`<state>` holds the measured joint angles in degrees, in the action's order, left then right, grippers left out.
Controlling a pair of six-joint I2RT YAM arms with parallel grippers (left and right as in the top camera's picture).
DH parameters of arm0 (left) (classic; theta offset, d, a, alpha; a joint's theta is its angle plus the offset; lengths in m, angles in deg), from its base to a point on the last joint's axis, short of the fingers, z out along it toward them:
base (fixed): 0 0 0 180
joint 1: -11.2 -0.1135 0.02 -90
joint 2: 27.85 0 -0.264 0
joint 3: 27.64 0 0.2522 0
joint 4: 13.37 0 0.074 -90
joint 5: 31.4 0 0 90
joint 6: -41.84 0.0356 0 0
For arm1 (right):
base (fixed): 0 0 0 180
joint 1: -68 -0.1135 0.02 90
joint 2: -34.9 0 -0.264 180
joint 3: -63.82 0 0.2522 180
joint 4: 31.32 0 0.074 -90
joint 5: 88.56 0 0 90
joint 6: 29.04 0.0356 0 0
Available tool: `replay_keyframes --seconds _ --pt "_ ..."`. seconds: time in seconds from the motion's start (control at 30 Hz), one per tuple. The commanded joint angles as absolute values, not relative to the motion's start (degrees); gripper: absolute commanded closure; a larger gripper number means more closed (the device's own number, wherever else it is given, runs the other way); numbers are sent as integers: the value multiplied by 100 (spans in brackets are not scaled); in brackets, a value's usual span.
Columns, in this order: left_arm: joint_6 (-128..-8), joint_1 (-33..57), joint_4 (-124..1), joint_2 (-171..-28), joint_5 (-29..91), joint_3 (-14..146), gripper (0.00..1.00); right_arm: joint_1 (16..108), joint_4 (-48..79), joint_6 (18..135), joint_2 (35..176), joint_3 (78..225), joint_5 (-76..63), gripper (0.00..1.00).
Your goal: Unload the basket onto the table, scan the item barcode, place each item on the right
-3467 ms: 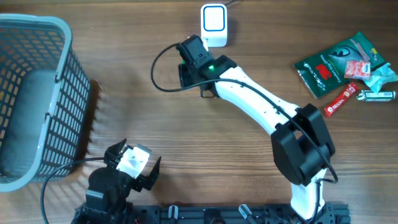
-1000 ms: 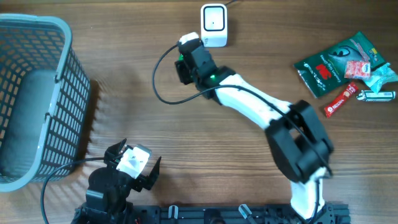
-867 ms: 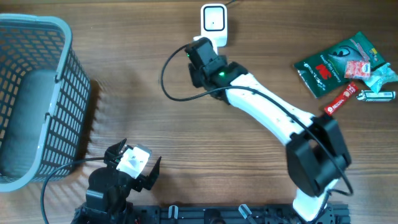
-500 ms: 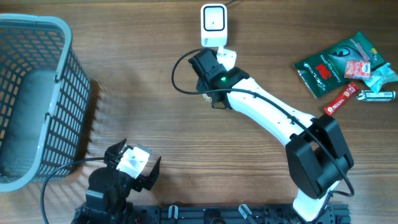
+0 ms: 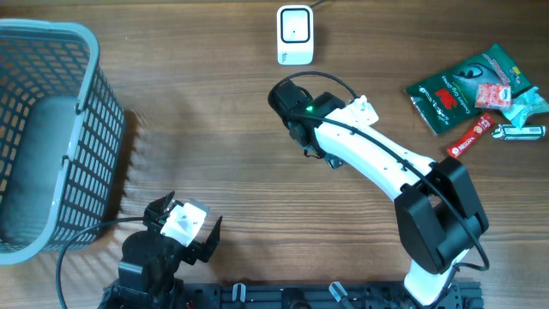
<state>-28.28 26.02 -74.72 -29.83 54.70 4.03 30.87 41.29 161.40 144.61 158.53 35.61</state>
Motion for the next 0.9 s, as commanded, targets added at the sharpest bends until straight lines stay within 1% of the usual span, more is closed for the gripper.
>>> replay_keyframes --seconds 0.0,0.07,0.1,0.13,0.2,0.23,0.27,0.3,0.37,0.4,0.5,0.67,0.7,0.8,0.87 --pt "-2756 2570 -7457 -2954 5463 379 0 3111 4564 16437 14367 16107 3751 0" --pt "-2756 2570 -7457 -2954 5463 379 0 3111 5294 16240 14198 16448 3766 0" --pt "-2754 2570 -7457 -2952 5465 379 0 3111 5616 15897 14039 16655 3762 0" --pt "-2756 2570 -7457 -2952 5463 379 0 3114 5683 14588 13759 16874 3769 0" --pt "-2756 2570 -7457 -2952 5463 379 0 3133 5371 12446 13466 17027 3694 1" --pt "-2756 2570 -7457 -2952 5465 379 0 3177 4918 9183 13217 17040 2757 1" --pt "-2756 2570 -7457 -2954 5465 379 0 3229 4949 7596 13204 17038 1850 0" --pt "-2756 2570 -7457 -2952 5465 379 0 3280 5082 6508 13221 17007 1096 0" --pt "-2756 2570 -7457 -2952 5465 379 0 3365 5255 5172 13250 16850 359 0" --pt "-2756 2570 -7457 -2952 5465 379 0 3433 5170 4794 13250 16684 400 0" --pt "-2756 2570 -7457 -2954 5463 379 0 3723 4669 4331 13322 16290 455 0" --pt "-2756 2570 -7457 -2952 5463 379 0 4357 4468 4298 13713 16135 431 0" --pt "-2756 2570 -7457 -2954 5463 379 0 4488 4300 4298 13838 16135 285 1" --pt "-2756 2570 -7457 -2952 5463 379 0 4808 4217 4003 14290 16135 -1053 0" --pt "-2756 2570 -7457 -2954 5463 379 0 4860 4195 3998 14609 16135 -1217 0"
